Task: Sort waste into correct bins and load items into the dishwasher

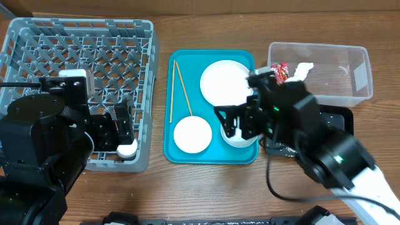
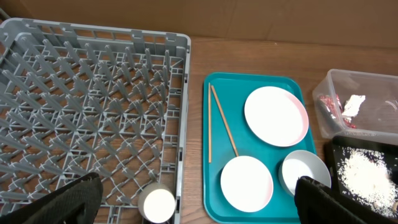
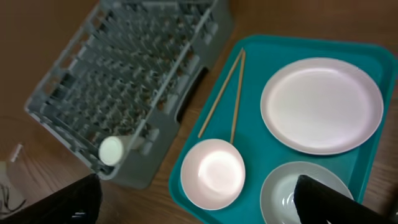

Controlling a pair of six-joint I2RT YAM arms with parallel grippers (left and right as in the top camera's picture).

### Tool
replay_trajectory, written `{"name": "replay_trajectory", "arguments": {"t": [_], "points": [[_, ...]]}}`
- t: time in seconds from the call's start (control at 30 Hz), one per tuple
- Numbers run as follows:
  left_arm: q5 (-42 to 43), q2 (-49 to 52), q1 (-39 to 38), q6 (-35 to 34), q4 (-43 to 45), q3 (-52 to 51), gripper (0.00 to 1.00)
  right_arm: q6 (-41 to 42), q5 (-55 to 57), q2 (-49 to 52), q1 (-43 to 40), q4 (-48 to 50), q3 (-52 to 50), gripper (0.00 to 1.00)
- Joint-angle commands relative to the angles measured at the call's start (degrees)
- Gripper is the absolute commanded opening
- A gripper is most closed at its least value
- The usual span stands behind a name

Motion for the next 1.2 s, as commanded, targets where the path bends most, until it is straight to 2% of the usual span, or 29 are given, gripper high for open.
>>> {"name": "replay_trajectory", "arguments": {"t": [0.0,0.27,0.43,0.47,0.63,0.83,0.87,1.17], "points": [[-0.7,0.1,-0.2,-0.8,0.2,-0.1,1.00,-1.6,3.5,-0.9,-0.1,-1.8,0.6,1.00],[-0.7,0.1,-0.2,-0.8,0.2,-0.1,1.00,-4.4,7.6,-8.0,-7.7,-3.1,0.6,1.00],[-0.7,0.1,-0.2,-0.8,0.2,-0.1,1.00,-18.8,7.6,-15.6,-13.9,-2.3,-0.8,1.00],[-0.7,0.1,-0.2,-0.8,0.2,-0.1,1.00,-21.2,7.6,-18.7,-16.6,-2.2,-2.8,1.00],[-0.7,0.1,-0.2,-0.8,0.2,-0.1,1.00,-20.8,7.0,-28.8,-27.0,-0.8,-13.5,1.00],[-0.7,0.1,-0.2,-0.8,0.2,-0.1,1.00,-21.0,7.0,-39.9,-33.9,5.5,-28.3,1.00],[-0.7,0.1,-0.2,-0.8,0.2,-0.1,1.00,-21.0,7.0,-43.7,-35.9,8.1,-33.3,1.00],[-0.7,0.1,-0.2,-0.8,0.2,-0.1,1.00,-21.0,7.0,-57.1,-41.4,23.8,-55.0,1.00]]}}
